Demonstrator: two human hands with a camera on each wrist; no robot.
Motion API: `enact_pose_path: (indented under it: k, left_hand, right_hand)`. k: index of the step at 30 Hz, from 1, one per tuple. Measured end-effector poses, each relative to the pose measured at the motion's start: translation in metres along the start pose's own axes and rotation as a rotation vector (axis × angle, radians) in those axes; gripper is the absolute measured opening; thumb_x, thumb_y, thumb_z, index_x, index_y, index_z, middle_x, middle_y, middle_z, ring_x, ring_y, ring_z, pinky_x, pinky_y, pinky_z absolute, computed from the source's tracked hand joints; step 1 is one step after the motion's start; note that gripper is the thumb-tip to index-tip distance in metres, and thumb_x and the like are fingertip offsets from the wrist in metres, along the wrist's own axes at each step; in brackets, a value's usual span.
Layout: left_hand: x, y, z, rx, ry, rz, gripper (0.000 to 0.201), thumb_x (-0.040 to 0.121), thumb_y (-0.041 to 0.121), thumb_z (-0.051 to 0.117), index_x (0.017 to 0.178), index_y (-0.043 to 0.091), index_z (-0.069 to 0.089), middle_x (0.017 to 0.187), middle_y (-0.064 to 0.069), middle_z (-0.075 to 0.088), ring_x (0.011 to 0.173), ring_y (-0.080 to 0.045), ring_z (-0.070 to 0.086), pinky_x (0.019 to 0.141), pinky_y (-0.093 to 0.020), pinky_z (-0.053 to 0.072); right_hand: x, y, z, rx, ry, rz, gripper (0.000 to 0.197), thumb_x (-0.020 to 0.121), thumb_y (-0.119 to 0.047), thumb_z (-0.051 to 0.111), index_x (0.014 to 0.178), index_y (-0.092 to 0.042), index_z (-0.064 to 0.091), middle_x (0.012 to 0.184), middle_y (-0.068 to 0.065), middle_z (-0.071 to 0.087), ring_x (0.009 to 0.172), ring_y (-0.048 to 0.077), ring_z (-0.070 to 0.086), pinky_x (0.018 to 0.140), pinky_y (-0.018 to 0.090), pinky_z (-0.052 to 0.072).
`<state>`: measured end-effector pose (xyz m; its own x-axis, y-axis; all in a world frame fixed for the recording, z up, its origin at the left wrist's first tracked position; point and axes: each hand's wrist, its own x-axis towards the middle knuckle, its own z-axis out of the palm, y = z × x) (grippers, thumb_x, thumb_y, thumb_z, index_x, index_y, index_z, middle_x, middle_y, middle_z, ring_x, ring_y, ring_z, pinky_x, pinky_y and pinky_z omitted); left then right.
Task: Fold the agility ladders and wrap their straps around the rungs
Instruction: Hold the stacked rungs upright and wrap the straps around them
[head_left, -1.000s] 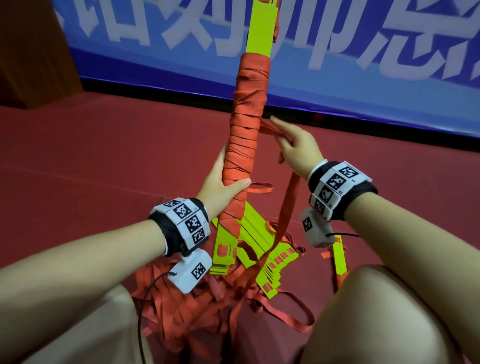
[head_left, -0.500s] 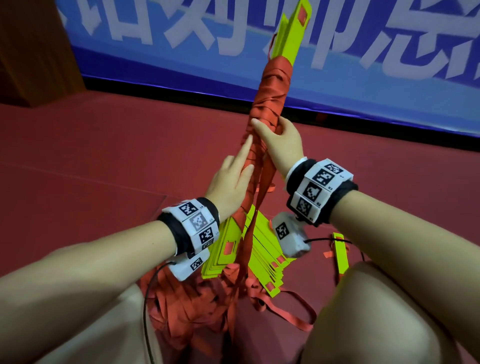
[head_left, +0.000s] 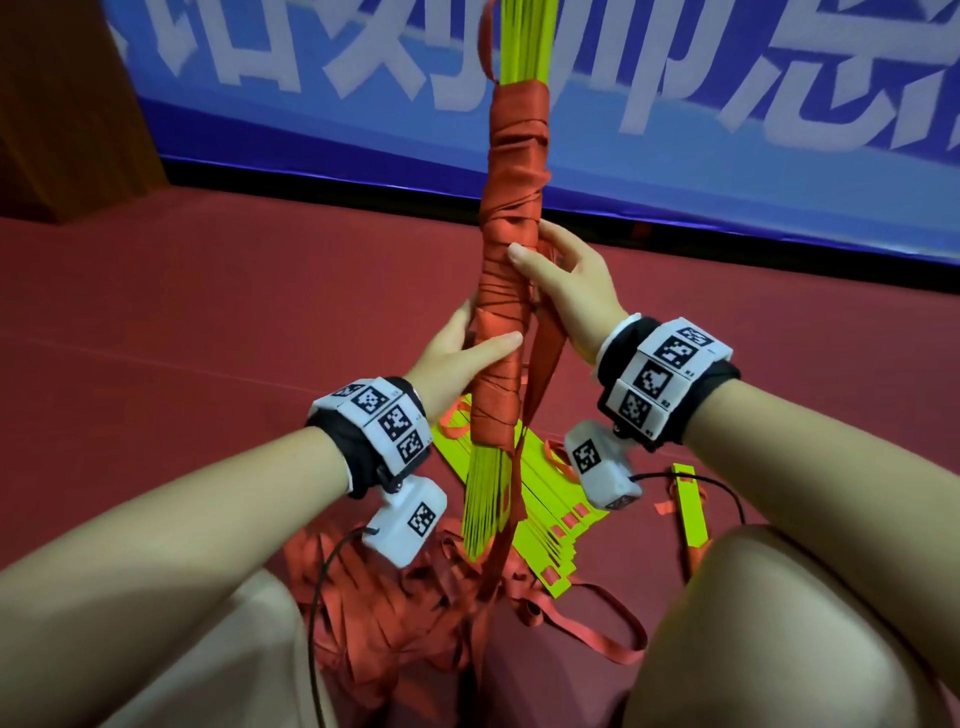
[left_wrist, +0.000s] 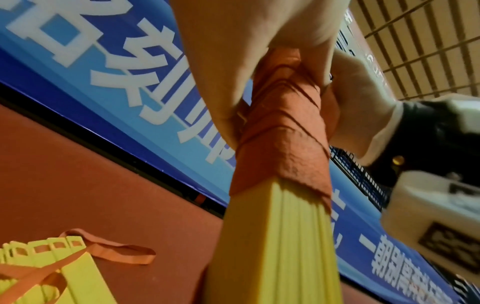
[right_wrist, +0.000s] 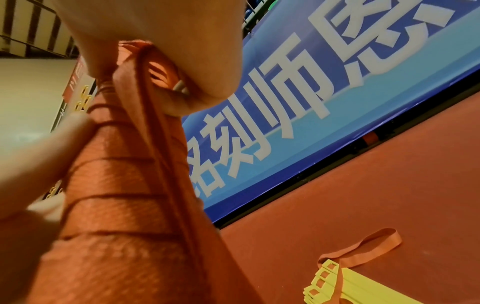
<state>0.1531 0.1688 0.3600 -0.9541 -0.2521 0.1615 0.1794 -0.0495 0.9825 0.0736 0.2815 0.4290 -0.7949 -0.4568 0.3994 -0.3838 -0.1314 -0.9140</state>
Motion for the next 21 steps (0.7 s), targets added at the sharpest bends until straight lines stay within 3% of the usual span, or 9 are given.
enact_pose_path:
  k: [2,6,9,11,12,14,15,18,21]
  left_hand:
    - [0.003,0.005,-0.004,-0.058,-0.025,0.024,0.067,0.083,0.009,0.067,0.143,0.017,0.038,0.111,-0.002,0.062,0.091,-0.009,0.063,0.076,-0.027,0.054]
    - [0.005,0.014,-0.009,0.014,-0.007,0.103,0.075,0.076,0.01,0.069,0.142,0.02,0.036,0.12,0.002,0.061,0.102,-0.008,0.061,0.091,-0.024,0.049]
    - [0.006,0.015,-0.014,0.174,0.066,0.132,0.077,0.082,0.007,0.074,0.14,0.031,0.03,0.121,0.007,0.058,0.11,-0.012,0.057,0.101,-0.028,0.046]
    - [0.007,0.012,-0.017,0.338,0.136,0.18,0.081,0.075,0.029,0.077,0.141,0.036,0.032,0.131,0.002,0.054,0.121,-0.014,0.052,0.109,-0.033,0.039]
    - [0.007,0.01,-0.018,0.419,0.174,0.195,0.085,0.072,0.035,0.076,0.145,0.033,0.033,0.136,-0.003,0.05,0.124,-0.011,0.047,0.109,-0.028,0.035]
    - [0.005,0.009,-0.017,0.522,0.254,0.187,0.085,0.078,0.026,0.076,0.149,0.025,0.031,0.137,-0.01,0.045,0.118,-0.007,0.04,0.095,-0.011,0.026]
    - [0.005,0.009,-0.016,0.537,0.277,0.182,0.083,0.081,0.02,0.075,0.15,0.024,0.03,0.136,-0.012,0.044,0.115,-0.008,0.04,0.089,-0.009,0.025]
    - [0.001,0.008,-0.012,0.559,0.317,0.16,0.08,0.085,0.017,0.07,0.151,0.029,0.026,0.13,-0.012,0.043,0.104,-0.01,0.04,0.083,-0.009,0.025]
    - [0.0,0.008,-0.013,0.563,0.338,0.124,0.079,0.086,0.018,0.069,0.151,0.033,0.026,0.127,-0.013,0.043,0.097,-0.013,0.042,0.077,-0.01,0.027]
  right_hand:
    - [0.0,-0.003,0.001,0.017,-0.011,0.002,0.034,0.089,-0.011,0.065,0.122,-0.009,0.059,0.076,-0.014,0.064,0.059,-0.005,0.057,0.06,0.014,0.045]
    - [0.003,-0.005,0.001,0.024,0.0,0.022,0.032,0.087,-0.02,0.068,0.117,-0.013,0.063,0.093,-0.003,0.068,0.079,0.005,0.062,0.076,0.024,0.05]
    - [0.006,-0.008,0.0,0.045,-0.037,0.104,0.02,0.088,-0.02,0.065,0.107,-0.014,0.063,0.08,-0.003,0.065,0.066,0.01,0.061,0.063,0.023,0.051]
    - [0.008,-0.01,-0.001,0.06,-0.064,0.185,0.013,0.092,-0.014,0.06,0.104,-0.012,0.061,0.074,0.0,0.06,0.056,0.012,0.056,0.053,0.021,0.049]
    - [0.009,-0.011,0.0,0.081,-0.066,0.223,0.011,0.092,-0.012,0.058,0.103,-0.011,0.061,0.074,0.003,0.058,0.054,0.013,0.055,0.051,0.021,0.049]
    - [0.012,-0.012,0.003,0.109,-0.055,0.282,0.005,0.093,-0.011,0.056,0.096,-0.011,0.06,0.072,0.005,0.054,0.051,0.013,0.05,0.047,0.02,0.046]
    - [0.013,-0.012,0.006,0.097,-0.039,0.305,0.005,0.093,-0.012,0.054,0.091,-0.012,0.059,0.071,0.005,0.051,0.049,0.012,0.046,0.044,0.019,0.041]
    - [0.015,-0.017,0.017,-0.047,0.026,0.358,0.024,0.095,-0.019,0.048,0.071,-0.016,0.047,0.065,0.004,0.042,0.043,0.012,0.035,0.039,0.017,0.026]
    - [0.014,-0.019,0.021,-0.375,-0.001,0.213,0.034,0.096,-0.023,0.043,0.063,-0.016,0.042,0.059,0.002,0.042,0.045,0.016,0.041,0.045,0.023,0.03]
